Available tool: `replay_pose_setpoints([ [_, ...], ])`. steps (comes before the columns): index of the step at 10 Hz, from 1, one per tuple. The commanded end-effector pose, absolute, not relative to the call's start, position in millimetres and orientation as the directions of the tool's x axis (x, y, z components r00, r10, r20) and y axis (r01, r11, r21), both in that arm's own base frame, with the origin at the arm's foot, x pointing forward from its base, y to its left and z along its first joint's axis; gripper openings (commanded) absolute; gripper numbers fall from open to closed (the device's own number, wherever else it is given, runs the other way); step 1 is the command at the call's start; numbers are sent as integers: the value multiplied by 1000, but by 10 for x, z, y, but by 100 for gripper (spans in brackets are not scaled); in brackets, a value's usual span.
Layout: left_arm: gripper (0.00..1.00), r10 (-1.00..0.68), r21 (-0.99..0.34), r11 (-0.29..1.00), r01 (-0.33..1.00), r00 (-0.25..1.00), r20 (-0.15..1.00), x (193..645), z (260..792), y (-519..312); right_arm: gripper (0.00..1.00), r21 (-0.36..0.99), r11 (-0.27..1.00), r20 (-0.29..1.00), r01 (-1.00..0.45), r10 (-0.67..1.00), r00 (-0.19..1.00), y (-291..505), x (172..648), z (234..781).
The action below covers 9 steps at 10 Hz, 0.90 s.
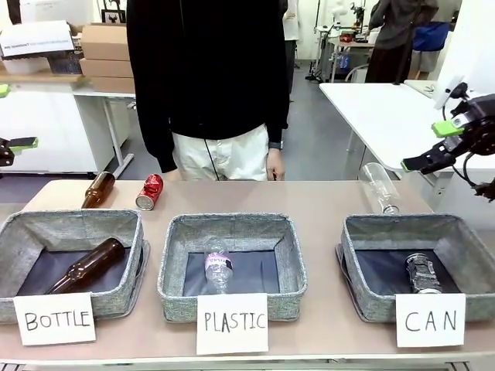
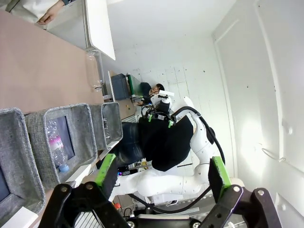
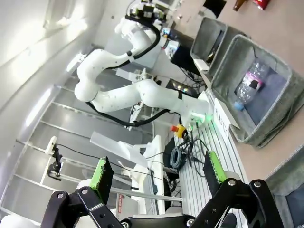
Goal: Sort the can waste into the basket.
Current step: Pick up the can waste from the table and place it in the right Fabric basket.
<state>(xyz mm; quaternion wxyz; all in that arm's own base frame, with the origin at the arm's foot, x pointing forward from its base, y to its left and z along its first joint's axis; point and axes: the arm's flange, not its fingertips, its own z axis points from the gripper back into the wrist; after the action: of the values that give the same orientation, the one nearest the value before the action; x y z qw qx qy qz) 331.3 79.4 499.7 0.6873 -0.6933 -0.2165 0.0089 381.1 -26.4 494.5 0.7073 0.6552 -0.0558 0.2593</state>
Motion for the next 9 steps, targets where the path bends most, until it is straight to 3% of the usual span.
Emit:
replay_pose_setpoints([
  [1, 100, 314, -949, 26, 313, 899, 305, 3309, 5002, 778, 100, 893, 20, 424, -449, 293, 857, -257, 3809, 4930],
  [5, 100, 313, -957, 39, 288, 906, 285, 3313, 4997, 794, 100, 893, 20, 424, -449, 293, 857, -257, 3809, 4930],
  [6, 100, 270, -887, 273, 373, 855, 442, 3202, 5219, 677, 100, 893, 20, 424, -449, 293, 857, -257, 3809, 4930],
  [7, 100, 103, -733, 547, 404, 837, 538, 3492, 5382, 407, 100, 893, 20, 424, -449, 293, 857, -257, 3809, 4930],
  [8, 100, 5, -561, 758, 333, 857, 516, 3897, 5457, 158, 100, 893, 20, 424, -449, 293, 857, -257, 3809, 4930],
  [9, 100, -69, -374, 875, 308, 844, 532, 4309, 5470, -94, 100, 893, 20, 424, -449, 293, 857, -257, 3809, 4930],
])
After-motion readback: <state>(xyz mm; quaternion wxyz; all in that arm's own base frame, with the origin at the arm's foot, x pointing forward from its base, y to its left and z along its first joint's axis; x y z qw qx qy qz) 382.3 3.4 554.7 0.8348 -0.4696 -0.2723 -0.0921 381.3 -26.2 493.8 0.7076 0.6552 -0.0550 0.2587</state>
